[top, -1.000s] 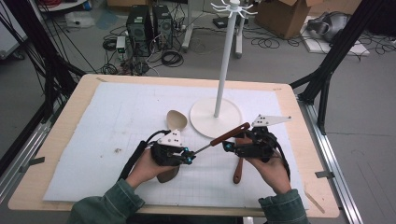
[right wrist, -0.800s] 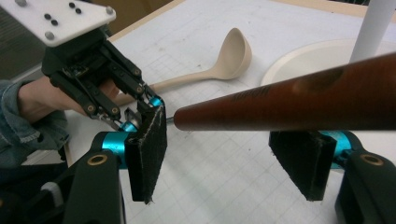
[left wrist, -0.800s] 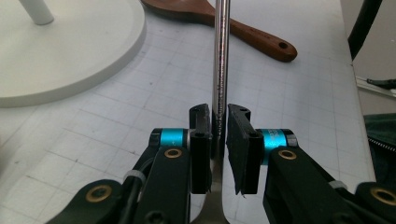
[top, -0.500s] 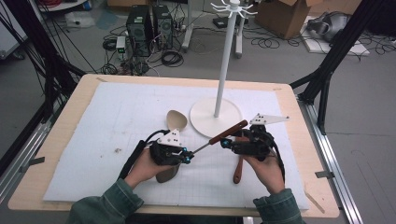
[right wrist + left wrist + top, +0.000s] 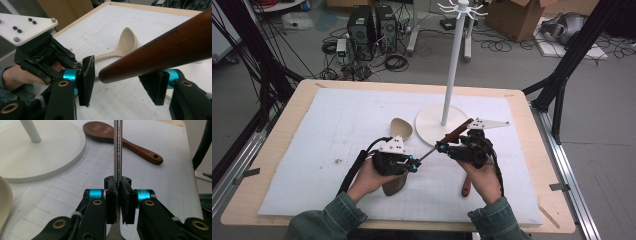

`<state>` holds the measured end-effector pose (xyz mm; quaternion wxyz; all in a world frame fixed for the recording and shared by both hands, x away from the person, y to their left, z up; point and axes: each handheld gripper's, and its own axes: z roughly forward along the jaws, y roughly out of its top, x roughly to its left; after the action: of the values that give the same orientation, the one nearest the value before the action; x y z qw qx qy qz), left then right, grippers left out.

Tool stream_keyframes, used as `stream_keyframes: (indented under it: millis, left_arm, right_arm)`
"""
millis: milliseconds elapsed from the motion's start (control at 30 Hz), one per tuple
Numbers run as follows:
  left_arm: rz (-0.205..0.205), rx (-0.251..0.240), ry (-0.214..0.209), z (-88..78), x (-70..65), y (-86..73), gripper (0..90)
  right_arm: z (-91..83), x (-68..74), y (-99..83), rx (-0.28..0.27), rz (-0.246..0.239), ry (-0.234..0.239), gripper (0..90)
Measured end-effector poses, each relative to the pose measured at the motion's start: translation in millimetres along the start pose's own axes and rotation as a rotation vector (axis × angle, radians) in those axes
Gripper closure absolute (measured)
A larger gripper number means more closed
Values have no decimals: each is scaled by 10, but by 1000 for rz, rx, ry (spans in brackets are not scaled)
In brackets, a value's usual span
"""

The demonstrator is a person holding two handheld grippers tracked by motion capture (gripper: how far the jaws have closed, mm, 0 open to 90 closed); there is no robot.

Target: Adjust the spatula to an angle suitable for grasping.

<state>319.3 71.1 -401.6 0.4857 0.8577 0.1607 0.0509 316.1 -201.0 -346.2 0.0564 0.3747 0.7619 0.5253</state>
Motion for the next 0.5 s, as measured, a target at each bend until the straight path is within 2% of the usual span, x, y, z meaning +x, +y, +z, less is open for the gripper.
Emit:
stream_keyframes:
  millis: [67, 200, 333, 500]
  left_arm:
    - [-7, -8, 1, -5, -7, 4, 838]
    - [-5, -18, -2, -34, -4, 9, 837]
    - [-4, -27, -4, -70, 1, 15, 829]
    - [-3, -55, 2, -173, 12, 40, 750]
  right_arm:
    - [40, 13, 3, -8, 15, 7, 504]
    - [78, 31, 13, -15, 15, 18, 591]
    - [82, 14, 23, -35, 34, 74, 631]
    - [94, 28, 68, -45, 51, 137, 671]
